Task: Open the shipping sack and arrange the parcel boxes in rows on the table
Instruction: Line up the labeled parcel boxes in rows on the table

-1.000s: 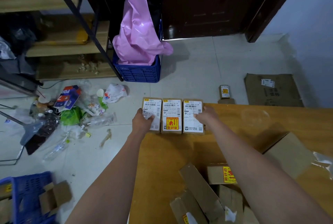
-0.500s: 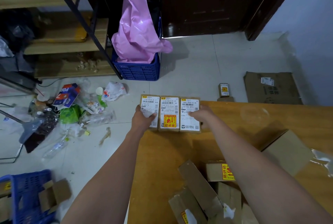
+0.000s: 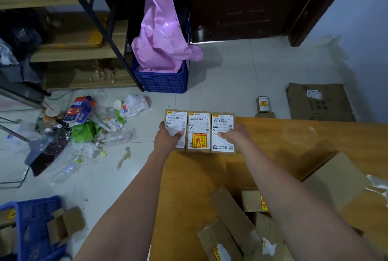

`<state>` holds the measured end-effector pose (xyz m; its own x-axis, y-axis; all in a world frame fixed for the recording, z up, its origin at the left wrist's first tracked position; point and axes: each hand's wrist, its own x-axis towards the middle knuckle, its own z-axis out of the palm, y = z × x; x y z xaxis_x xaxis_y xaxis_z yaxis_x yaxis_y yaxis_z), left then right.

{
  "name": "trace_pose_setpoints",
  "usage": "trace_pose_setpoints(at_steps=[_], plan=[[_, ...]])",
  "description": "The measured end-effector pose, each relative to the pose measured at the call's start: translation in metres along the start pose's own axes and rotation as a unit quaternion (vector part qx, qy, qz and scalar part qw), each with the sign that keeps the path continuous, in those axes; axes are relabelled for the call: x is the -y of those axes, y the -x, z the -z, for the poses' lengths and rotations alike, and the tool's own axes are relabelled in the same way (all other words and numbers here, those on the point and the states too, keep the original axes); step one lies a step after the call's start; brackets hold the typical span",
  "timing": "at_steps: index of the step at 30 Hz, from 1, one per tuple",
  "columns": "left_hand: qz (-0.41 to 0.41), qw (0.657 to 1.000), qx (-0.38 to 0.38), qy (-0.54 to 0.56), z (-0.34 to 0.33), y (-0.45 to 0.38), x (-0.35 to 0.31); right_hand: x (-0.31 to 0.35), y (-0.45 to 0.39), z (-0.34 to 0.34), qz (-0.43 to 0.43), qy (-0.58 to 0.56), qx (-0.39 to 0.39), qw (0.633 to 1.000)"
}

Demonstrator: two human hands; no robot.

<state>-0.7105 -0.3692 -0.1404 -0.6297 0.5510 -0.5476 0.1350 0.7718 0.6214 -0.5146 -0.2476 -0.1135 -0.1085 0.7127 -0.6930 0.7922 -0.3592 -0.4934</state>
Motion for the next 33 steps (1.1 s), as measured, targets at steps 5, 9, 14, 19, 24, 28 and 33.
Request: trace_pose_setpoints(at_steps=[5, 9, 14, 19, 24, 28, 33], plan=[[0.009, 1.0, 0.001, 0.019, 0.0, -0.003, -0.001, -0.001, 0.002, -0.003, 0.022, 0.032, -0.018, 0.999], [0.005, 0.999, 0.001, 0.034, -0.002, -0.002, 0.001, -0.003, 0.005, -0.008, -0.001, 0.005, -0.041, 0.999], [-0.002, 0.998, 0.008, 0.067, -0.001, -0.004, 0.004, -0.004, 0.006, -0.014, -0.014, -0.029, -0.056, 0.998], [-0.001, 0.998, 0.0, 0.065, -0.001, -0.003, 0.007, -0.006, 0.003, -0.016, -0.028, -0.044, -0.059, 0.997], [-0.001, 0.998, 0.003, 0.055, 0.002, -0.006, 0.008, -0.007, 0.003, -0.016, -0.022, -0.054, -0.067, 0.996], [0.003, 0.999, 0.0, 0.046, 0.002, -0.006, 0.007, -0.008, -0.003, -0.016, -0.015, -0.052, -0.06, 0.997], [0.006, 0.999, 0.0, 0.039, 0.002, -0.005, 0.004, -0.008, -0.005, -0.015, -0.003, -0.043, -0.053, 0.998]])
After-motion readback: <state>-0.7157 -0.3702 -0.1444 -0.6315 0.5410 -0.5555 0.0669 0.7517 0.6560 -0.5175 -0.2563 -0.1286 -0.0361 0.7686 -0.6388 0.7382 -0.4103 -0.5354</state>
